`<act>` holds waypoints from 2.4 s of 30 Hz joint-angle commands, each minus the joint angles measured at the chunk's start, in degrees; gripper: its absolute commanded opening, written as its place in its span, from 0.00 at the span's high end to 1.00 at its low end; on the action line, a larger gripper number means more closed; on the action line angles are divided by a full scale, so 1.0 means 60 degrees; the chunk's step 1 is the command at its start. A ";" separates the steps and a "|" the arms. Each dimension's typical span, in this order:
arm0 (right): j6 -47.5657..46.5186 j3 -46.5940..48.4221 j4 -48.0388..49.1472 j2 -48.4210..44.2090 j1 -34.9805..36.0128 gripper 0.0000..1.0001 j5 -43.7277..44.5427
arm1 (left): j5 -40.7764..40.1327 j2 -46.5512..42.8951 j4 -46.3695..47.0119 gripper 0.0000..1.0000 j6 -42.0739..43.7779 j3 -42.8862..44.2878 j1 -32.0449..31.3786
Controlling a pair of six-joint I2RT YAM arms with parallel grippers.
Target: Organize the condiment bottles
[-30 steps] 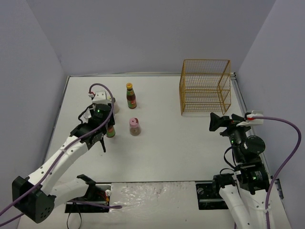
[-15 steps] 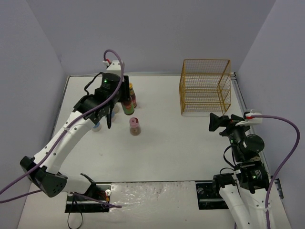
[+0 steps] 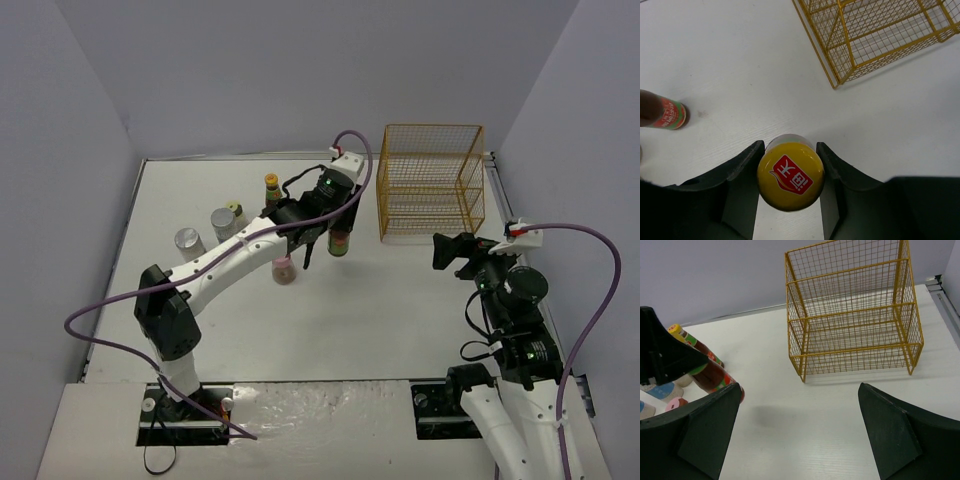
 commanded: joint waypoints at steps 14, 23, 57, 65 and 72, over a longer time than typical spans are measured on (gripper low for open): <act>0.0295 0.0104 0.0481 0.0703 0.0076 0.00 -0.0497 | -0.0393 0.0246 0.4575 1.00 -0.0213 -0.1844 -0.0177; 0.0288 -0.0018 0.0577 0.0819 0.0098 0.00 -0.0638 | -0.0631 0.0155 0.4821 0.54 -0.0360 -0.2689 -0.0228; -0.1442 0.0477 0.6024 0.6915 0.4423 0.00 0.1424 | -0.1653 -0.8249 0.0024 0.03 -0.0271 -0.6359 0.2982; -0.1838 0.0507 0.7207 0.8177 0.4829 0.07 0.1819 | -0.1943 -0.9404 -0.0092 0.03 0.0040 -0.7667 0.3588; -0.1723 0.0630 0.7669 0.9127 0.4851 0.22 0.1797 | -0.2060 -0.9749 -0.0147 0.03 0.0171 -0.7957 0.3742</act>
